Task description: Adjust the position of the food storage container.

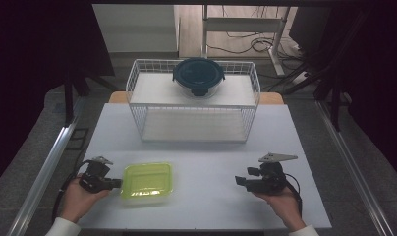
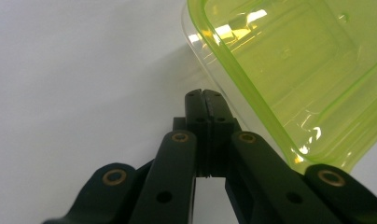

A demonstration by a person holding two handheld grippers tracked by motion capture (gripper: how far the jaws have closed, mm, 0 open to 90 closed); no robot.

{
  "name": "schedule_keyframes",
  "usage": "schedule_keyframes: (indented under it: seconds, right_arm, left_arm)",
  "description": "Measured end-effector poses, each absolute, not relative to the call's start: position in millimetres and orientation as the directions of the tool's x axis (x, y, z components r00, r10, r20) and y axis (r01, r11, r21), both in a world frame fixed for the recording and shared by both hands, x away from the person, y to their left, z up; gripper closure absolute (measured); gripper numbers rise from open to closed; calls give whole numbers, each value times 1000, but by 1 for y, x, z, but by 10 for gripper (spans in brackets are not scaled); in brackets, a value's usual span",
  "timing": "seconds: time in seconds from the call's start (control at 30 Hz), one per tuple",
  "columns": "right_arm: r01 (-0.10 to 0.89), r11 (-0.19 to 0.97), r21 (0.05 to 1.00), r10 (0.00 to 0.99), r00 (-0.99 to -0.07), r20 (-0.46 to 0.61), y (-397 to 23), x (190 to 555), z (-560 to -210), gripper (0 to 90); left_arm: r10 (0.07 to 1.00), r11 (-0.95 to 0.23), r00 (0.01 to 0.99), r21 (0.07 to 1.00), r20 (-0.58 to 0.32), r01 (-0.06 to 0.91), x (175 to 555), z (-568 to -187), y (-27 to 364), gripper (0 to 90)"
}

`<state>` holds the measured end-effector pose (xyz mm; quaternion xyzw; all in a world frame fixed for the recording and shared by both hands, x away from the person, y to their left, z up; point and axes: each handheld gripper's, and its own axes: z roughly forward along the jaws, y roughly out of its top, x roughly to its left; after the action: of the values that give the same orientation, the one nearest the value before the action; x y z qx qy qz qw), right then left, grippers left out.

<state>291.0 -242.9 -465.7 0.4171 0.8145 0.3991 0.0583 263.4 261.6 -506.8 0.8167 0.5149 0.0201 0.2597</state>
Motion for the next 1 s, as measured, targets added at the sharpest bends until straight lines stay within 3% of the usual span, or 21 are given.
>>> schedule_keyframes:
  seconds: [0.63, 1.0]
  right_arm:
    - [632, 330, 701, 723, -646, 242, -245, 292, -465, 343]
    - [636, 330, 698, 716, -650, 255, -243, 291, -466, 342]
  left_arm:
    - [785, -428, 565, 437, -255, 791, 285, -504, 192, 900]
    - [761, -457, 595, 436, -258, 775, 289, -506, 174, 900]
